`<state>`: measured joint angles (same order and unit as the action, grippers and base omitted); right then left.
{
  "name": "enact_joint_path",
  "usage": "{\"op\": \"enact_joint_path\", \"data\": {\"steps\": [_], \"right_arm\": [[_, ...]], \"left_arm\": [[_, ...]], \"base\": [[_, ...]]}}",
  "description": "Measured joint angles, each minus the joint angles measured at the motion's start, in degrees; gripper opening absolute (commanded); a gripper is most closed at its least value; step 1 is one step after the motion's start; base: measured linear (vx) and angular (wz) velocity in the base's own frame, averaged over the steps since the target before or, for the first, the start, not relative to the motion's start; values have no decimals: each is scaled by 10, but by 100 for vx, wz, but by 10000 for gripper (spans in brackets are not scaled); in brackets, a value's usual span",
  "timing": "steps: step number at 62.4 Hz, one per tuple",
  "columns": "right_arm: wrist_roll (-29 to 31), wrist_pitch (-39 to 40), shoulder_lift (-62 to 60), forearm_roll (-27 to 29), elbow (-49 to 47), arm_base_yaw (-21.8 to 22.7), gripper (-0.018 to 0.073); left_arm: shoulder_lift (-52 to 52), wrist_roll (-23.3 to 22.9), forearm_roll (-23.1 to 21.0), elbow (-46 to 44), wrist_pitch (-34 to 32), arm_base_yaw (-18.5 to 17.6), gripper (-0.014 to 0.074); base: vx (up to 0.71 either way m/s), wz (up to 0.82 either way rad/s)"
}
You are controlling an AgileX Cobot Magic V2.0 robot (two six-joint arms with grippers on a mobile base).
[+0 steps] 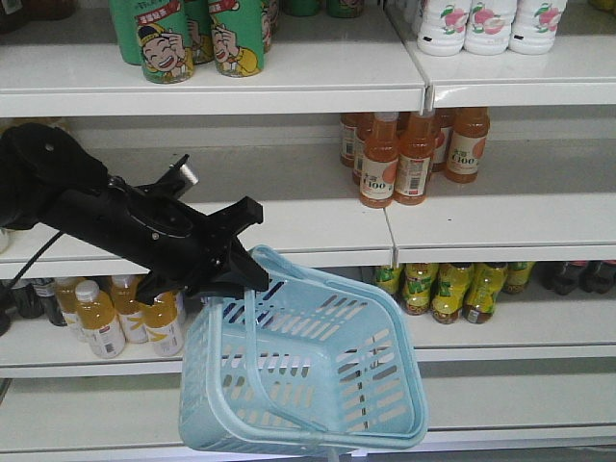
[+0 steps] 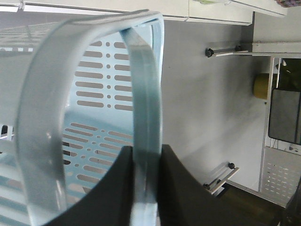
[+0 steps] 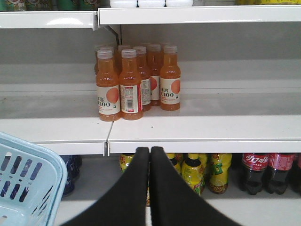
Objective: Place coke in basket with both arms
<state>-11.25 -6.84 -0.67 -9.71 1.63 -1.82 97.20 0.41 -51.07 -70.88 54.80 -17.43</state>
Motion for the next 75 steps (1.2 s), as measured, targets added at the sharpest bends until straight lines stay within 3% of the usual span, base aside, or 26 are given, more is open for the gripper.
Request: {"op": "enact_joint_path", "data": {"steps": [75], "right_arm": [[0,0,0,0,0,0,-10]], "left_arm": [[0,-1,0,0,-1,0,-5]], "base": [[-2,-9]]}}
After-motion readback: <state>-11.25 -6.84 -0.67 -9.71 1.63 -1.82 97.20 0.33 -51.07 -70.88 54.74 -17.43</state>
